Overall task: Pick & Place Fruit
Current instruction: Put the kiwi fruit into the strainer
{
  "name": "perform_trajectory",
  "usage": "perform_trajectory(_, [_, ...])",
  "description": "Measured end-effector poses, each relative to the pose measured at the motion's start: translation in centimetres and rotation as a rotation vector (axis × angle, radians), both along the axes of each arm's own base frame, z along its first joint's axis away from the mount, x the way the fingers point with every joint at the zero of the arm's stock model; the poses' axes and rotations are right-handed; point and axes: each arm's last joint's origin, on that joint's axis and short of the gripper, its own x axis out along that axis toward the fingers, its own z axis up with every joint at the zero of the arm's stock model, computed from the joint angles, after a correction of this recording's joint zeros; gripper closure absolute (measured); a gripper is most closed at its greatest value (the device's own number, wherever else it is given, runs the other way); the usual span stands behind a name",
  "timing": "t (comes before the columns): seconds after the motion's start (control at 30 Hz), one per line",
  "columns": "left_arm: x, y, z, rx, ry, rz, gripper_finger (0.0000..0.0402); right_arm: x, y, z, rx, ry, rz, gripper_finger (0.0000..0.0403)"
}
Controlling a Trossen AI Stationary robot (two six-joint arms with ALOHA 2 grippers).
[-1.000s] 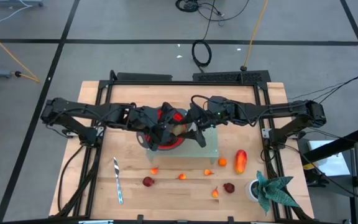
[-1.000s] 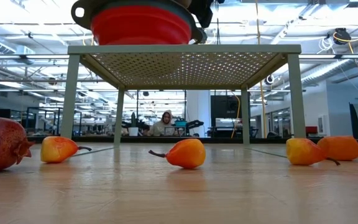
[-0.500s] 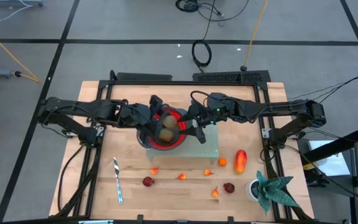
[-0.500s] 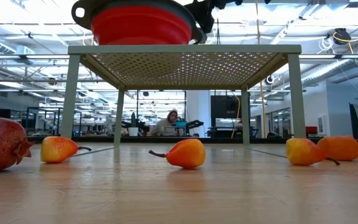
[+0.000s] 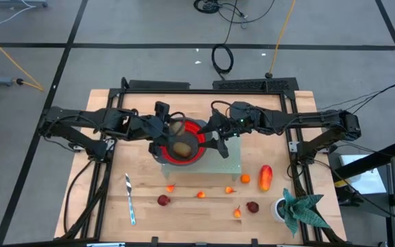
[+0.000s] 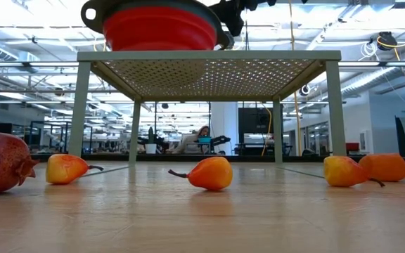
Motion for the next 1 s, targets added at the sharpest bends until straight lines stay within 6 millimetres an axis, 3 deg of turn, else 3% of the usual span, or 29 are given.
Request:
perform_trajectory(0.3, [-0.2, 0.1, -0.4, -0.076, 0.004, 0.081, 0.0191, -2.1, 0.2, 1.9, -0.072, -0.034, 0.021, 0.0299])
perform_trajectory(0.53, [-0.2, 0.1, -0.4, -0.108, -0.004, 0.092, 0.019, -5.2, 0.4, 3.0, -0.097, -0.048, 0.027, 0.0393])
perform_trajectory(0.7, [-0.1, 0.6, -0.4, -0.16, -0.016, 0.119, 0.019, -7.8, 0.7, 3.3, -0.086, -0.088, -0.083, 0.0392])
perform_trajectory(1.0, [0.0, 1.3, -0.4, -0.206, -0.02, 0.118, 0.019, -13.1, 2.2, 1.8, -0.082, -0.125, -0.301, 0.0401])
